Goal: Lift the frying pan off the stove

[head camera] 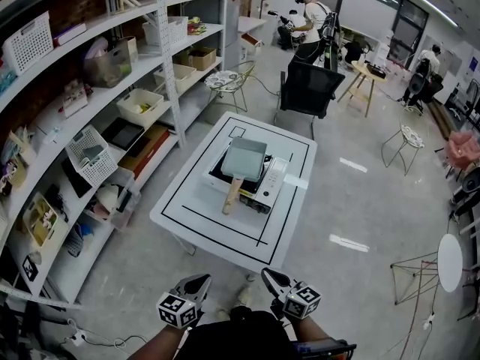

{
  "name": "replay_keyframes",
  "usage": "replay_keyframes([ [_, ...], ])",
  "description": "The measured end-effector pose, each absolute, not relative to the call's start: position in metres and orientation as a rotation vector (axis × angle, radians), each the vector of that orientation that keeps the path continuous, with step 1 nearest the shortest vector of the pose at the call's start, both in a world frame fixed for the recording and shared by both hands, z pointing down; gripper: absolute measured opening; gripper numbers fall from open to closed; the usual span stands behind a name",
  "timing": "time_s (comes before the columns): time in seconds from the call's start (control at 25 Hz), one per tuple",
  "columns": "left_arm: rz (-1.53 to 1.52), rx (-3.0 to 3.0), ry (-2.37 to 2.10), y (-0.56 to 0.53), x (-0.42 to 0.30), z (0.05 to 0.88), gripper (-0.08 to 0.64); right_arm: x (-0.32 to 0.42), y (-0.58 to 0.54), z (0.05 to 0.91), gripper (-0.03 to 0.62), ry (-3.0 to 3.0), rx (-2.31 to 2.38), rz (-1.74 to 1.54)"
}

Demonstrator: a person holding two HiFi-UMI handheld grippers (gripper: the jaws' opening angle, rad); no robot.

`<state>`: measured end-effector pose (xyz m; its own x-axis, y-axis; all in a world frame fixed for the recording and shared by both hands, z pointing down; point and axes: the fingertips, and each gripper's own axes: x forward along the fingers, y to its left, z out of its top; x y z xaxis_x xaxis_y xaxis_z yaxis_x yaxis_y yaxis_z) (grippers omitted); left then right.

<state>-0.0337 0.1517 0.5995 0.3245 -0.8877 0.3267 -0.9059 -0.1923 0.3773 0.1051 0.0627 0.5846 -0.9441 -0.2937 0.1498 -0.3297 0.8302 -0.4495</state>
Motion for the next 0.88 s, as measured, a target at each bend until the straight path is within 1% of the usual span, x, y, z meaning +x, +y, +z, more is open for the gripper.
replay_keyframes([
  [0.52, 0.133, 2.137, -1.586, 0.066, -0.044, 0.591, 0.009, 0.089, -0.023, 0.591, 0.025, -2.940, 0.488, 0.747],
  [0.88, 0.105, 2.060, -1.671, 0.024, -0.061, 0.586, 0.009, 0.076, -0.077, 0.583, 0.026, -2.974, 0.410, 0.769],
])
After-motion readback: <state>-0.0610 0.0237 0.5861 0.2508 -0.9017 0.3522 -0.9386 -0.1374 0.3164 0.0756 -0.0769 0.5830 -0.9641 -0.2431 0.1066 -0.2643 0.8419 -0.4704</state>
